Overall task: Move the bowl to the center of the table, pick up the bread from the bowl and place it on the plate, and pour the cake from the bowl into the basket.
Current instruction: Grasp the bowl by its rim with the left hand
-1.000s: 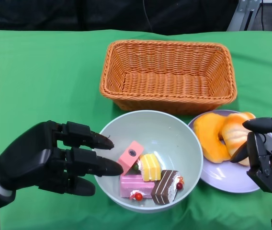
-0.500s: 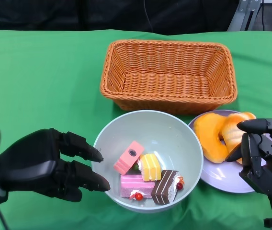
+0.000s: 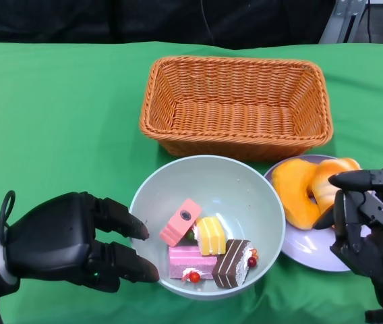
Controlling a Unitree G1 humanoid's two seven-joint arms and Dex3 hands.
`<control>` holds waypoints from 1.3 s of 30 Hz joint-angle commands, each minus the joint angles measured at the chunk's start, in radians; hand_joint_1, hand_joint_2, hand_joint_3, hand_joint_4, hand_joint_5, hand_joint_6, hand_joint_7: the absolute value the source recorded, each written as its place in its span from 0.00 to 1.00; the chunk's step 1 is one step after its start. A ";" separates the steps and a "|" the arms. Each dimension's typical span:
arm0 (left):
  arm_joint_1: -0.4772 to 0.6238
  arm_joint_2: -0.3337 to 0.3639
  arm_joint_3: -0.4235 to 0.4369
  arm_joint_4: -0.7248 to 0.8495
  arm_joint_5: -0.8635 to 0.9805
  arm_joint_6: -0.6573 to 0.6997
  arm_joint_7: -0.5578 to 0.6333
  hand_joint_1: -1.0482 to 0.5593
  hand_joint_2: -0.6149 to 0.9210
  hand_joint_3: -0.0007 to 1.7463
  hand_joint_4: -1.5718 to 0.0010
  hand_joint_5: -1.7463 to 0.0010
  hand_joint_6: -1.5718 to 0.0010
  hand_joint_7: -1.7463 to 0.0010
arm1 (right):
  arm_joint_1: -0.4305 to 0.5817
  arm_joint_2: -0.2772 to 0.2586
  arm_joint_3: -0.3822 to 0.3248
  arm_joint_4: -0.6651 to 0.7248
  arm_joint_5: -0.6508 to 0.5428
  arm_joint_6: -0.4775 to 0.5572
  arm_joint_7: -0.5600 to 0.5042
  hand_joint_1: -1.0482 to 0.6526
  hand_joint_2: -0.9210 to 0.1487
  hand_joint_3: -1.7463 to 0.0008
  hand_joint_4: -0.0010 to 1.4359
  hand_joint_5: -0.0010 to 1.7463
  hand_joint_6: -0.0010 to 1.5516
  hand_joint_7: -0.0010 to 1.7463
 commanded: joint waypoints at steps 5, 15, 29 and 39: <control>0.036 0.029 -0.017 -0.037 -0.072 0.039 -0.080 0.40 0.90 0.00 0.40 0.99 0.41 1.00 | 0.008 -0.007 0.008 -0.012 0.007 -0.019 0.003 0.55 0.28 0.47 0.59 0.85 0.53 0.62; 0.106 0.018 0.015 -0.123 -0.218 0.137 -0.355 0.40 0.91 0.00 0.45 1.00 0.48 1.00 | 0.021 0.004 0.024 -0.049 -0.017 0.015 -0.026 0.57 0.31 0.44 0.61 0.86 0.54 0.63; 0.255 0.008 0.078 -0.375 -0.317 0.415 -0.789 0.36 0.94 0.01 0.48 1.00 0.52 1.00 | 0.038 0.000 0.047 -0.073 -0.037 0.017 -0.043 0.57 0.32 0.42 0.60 0.86 0.54 0.63; 0.283 -0.005 0.094 -0.437 -0.342 0.442 -0.857 0.35 0.96 0.01 0.48 1.00 0.51 1.00 | 0.038 0.009 0.054 -0.066 -0.053 0.014 -0.064 0.57 0.34 0.42 0.61 0.85 0.55 0.62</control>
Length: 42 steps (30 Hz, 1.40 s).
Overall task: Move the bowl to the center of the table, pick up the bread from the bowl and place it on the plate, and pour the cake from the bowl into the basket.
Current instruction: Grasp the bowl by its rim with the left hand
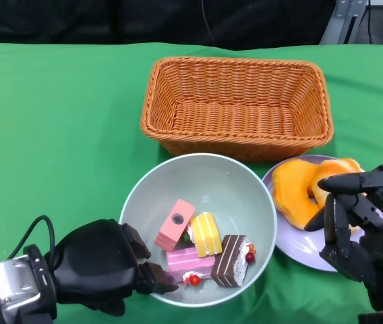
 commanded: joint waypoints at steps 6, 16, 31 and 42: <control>0.025 -0.043 0.013 0.009 0.006 0.015 0.061 0.35 0.96 0.00 0.46 0.99 0.49 0.99 | 0.013 0.006 0.010 -0.010 -0.010 -0.001 -0.017 0.58 0.33 0.42 0.61 0.84 0.56 0.61; -0.025 -0.149 -0.013 0.184 0.016 -0.048 0.300 0.47 0.94 0.00 0.32 0.96 0.34 0.96 | 0.008 0.001 0.010 0.005 -0.005 -0.012 -0.011 0.58 0.32 0.42 0.58 0.87 0.54 0.63; -0.137 -0.202 -0.029 0.427 0.037 -0.139 0.603 0.62 0.95 0.01 0.54 0.01 0.52 0.22 | 0.005 -0.001 0.008 0.034 0.001 -0.039 -0.002 0.58 0.31 0.43 0.59 0.86 0.53 0.63; -0.183 -0.166 0.026 0.466 -0.019 -0.265 0.678 0.64 1.00 0.07 0.50 0.15 0.48 0.33 | 0.004 -0.002 0.001 0.047 0.016 -0.053 0.011 0.58 0.31 0.44 0.59 0.86 0.53 0.62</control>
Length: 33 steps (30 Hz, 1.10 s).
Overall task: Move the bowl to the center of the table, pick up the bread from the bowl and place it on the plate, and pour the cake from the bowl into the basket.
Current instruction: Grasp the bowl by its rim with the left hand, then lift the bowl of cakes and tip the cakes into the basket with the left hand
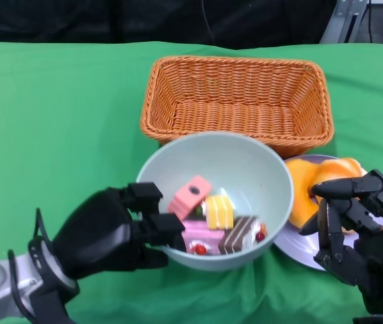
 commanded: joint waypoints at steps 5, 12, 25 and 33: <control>-0.017 0.040 0.060 -0.014 -0.054 -0.067 0.023 0.65 0.84 0.32 0.51 0.11 0.52 0.22 | -0.002 0.005 -0.012 0.021 -0.006 -0.032 -0.016 0.58 0.33 0.42 0.60 0.85 0.54 0.62; -0.006 0.042 0.118 -0.046 -0.114 -0.132 -0.008 0.67 0.63 0.68 0.54 0.00 0.48 0.25 | -0.003 -0.003 -0.009 0.027 0.020 -0.026 0.000 0.58 0.31 0.43 0.59 0.85 0.53 0.62; -0.036 -0.098 0.108 0.009 -0.847 -0.212 -0.612 0.67 0.65 0.79 0.47 0.00 0.48 0.13 | -0.012 -0.005 -0.018 0.081 0.011 -0.056 0.006 0.59 0.31 0.43 0.61 0.85 0.53 0.63; -0.044 -0.209 0.189 -0.025 -1.094 -0.119 -0.942 0.66 0.68 0.77 0.46 0.00 0.50 0.10 | -0.019 -0.017 -0.018 0.132 0.026 -0.085 0.036 0.58 0.30 0.44 0.58 0.86 0.50 0.66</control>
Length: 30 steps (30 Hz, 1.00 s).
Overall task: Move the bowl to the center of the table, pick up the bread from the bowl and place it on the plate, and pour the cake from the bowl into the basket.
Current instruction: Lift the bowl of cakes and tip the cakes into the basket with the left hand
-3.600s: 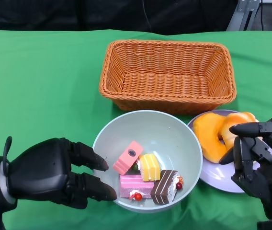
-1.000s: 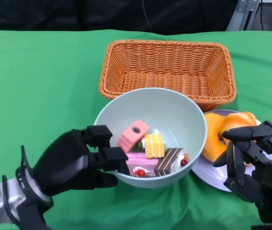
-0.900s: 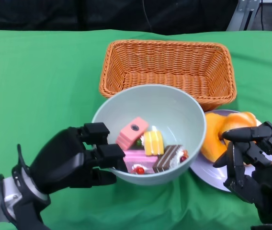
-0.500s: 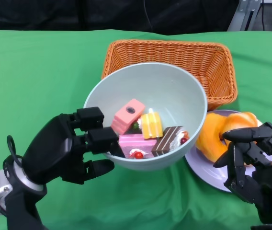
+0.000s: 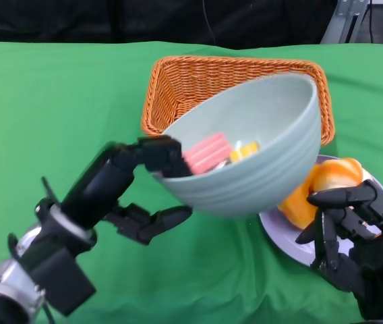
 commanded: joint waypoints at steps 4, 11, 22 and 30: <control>-0.063 -0.081 0.113 0.024 -0.033 0.035 -0.123 0.66 0.68 0.76 0.48 0.00 0.51 0.11 | -0.003 -0.020 -0.006 0.022 0.041 -0.012 0.042 0.58 0.26 0.46 0.56 0.87 0.48 0.66; -0.121 -0.186 0.210 0.094 -0.051 0.083 -0.211 0.62 0.77 0.67 0.49 0.00 0.53 0.11 | -0.003 -0.016 -0.006 0.047 -0.002 -0.023 0.030 0.59 0.27 0.46 0.56 0.89 0.48 0.68; -0.189 -0.326 0.333 0.099 -0.208 0.318 -0.399 0.56 1.00 0.29 0.52 0.00 0.58 0.12 | -0.022 -0.012 -0.009 0.114 -0.023 -0.070 0.025 0.60 0.24 0.47 0.56 0.90 0.47 0.70; -0.261 -0.403 0.432 0.150 -0.269 0.483 -0.450 0.59 0.82 0.57 0.53 0.00 0.58 0.09 | -0.041 -0.017 -0.012 0.165 -0.039 -0.111 0.019 0.60 0.27 0.42 0.57 0.90 0.47 0.71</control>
